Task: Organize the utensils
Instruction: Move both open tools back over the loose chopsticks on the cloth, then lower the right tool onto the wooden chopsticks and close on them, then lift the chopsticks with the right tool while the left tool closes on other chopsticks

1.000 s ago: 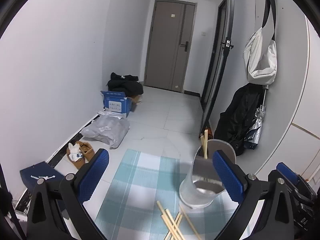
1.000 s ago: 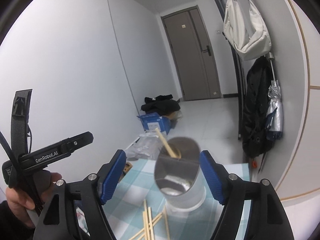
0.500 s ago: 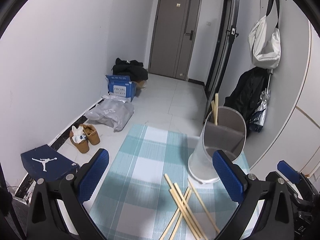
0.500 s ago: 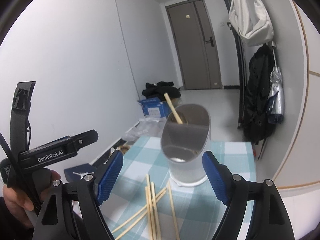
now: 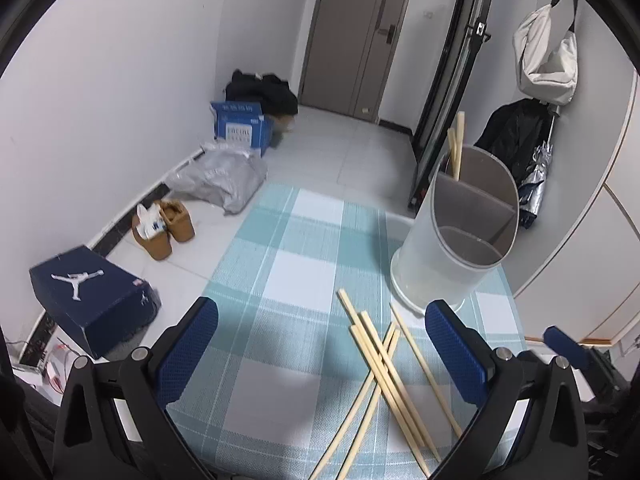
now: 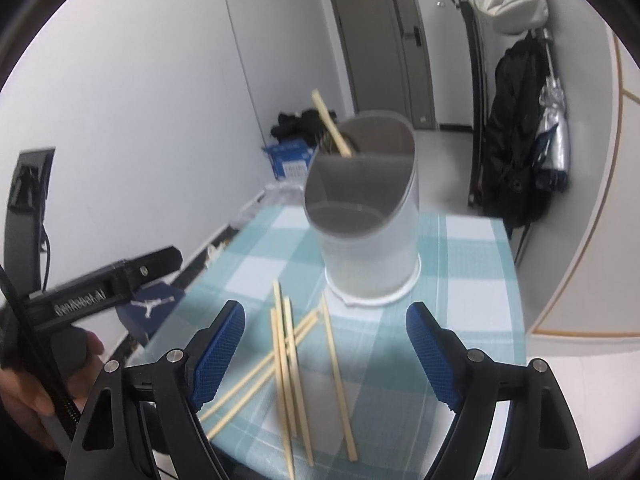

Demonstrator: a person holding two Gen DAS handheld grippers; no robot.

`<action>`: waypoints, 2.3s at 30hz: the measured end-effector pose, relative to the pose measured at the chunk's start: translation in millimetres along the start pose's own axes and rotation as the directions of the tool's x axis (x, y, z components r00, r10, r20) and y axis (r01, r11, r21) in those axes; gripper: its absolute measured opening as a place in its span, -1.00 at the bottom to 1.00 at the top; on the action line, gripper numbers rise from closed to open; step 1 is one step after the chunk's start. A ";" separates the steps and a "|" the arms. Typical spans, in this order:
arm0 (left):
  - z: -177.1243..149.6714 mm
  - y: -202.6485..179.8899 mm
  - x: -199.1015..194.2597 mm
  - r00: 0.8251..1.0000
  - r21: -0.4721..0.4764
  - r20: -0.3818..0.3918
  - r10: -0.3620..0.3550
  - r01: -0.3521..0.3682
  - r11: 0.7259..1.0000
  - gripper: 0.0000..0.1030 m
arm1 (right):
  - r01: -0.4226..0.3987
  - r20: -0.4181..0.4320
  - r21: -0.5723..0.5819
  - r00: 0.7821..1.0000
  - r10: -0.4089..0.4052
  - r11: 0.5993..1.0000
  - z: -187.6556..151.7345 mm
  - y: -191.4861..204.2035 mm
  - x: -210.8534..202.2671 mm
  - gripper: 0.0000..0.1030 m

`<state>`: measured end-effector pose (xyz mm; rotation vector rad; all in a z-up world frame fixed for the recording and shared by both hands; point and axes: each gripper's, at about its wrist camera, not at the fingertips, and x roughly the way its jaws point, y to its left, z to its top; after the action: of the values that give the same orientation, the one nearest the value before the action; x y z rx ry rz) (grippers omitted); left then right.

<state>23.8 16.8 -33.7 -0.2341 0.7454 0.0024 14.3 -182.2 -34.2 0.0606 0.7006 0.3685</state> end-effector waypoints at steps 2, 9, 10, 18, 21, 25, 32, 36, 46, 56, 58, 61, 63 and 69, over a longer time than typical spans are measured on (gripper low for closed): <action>-0.5 4.7 3.9 1.000 -0.016 -0.023 -0.006 0.006 1.000 0.97 | 0.006 -0.027 -0.003 1.000 -0.006 1.000 -3.4 0.2 6.5 0.61; 1.7 29.1 20.9 0.994 -0.125 -0.111 -0.025 0.011 0.992 0.97 | 0.012 -0.137 0.004 0.991 -0.011 1.000 -9.6 0.9 38.9 0.61; 2.7 32.1 22.8 0.992 -0.137 -0.120 -0.028 0.012 0.990 0.97 | 0.011 -0.151 0.003 0.988 -0.011 1.000 -10.0 1.5 44.0 0.60; 9.1 54.3 38.5 0.986 -0.220 -0.166 -0.025 -0.013 0.976 0.97 | -0.032 -0.288 -0.024 0.957 0.024 0.999 -14.2 13.1 92.5 -0.02; 10.1 64.3 43.7 0.982 -0.266 -0.187 -0.030 -0.022 0.964 0.97 | -0.042 -0.342 -0.050 0.939 0.023 0.998 -19.1 19.0 108.6 -0.32; 10.3 72.5 47.1 0.979 -0.308 -0.201 -0.034 -0.030 0.951 0.97 | -0.047 -0.375 -0.086 0.927 0.011 0.995 -24.9 25.0 117.1 -0.53; 11.2 72.4 48.4 0.978 -0.308 -0.206 -0.026 -0.039 0.951 0.97 | -0.061 -0.398 -0.102 0.917 0.015 0.993 -27.6 26.8 120.2 -0.83; 11.3 72.7 48.3 0.976 -0.313 -0.217 -0.038 -0.033 0.949 0.97 | -0.081 -0.417 -0.093 0.908 0.035 0.992 -27.6 27.4 122.3 -0.90; 13.2 60.8 41.8 0.980 -0.258 -0.200 -0.016 -0.037 0.965 0.97 | -0.073 -0.461 -0.104 0.887 0.017 0.992 -29.8 17.7 97.3 -0.90; 14.6 60.7 40.2 0.978 -0.291 -0.206 -0.031 -0.031 0.956 0.97 | -0.098 -0.558 -0.167 0.830 -0.012 0.981 -49.4 19.3 80.4 -0.85; 14.4 62.2 39.7 0.978 -0.301 -0.204 -0.032 -0.031 0.953 0.97 | -0.100 -0.563 -0.190 0.826 -0.025 0.977 -48.9 20.9 81.2 -0.83; 13.3 64.6 40.0 0.978 -0.308 -0.208 -0.020 -0.046 0.950 0.97 | -0.097 -0.553 -0.210 0.833 -0.036 0.973 -39.9 22.2 85.7 -0.77; 12.7 65.2 39.6 0.978 -0.311 -0.208 -0.019 -0.048 0.949 0.97 | -0.099 -0.543 -0.223 0.839 -0.039 0.970 -32.6 23.2 91.2 -0.76; 9.9 70.8 42.3 0.974 -0.319 -0.222 -0.050 -0.025 0.947 0.97 | -0.120 -0.545 -0.238 0.838 -0.030 0.964 -15.7 33.1 122.3 -0.72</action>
<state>55.6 84.5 -70.0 -0.5575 0.9724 0.0867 79.9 -109.4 -116.0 -0.2965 1.2129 0.5317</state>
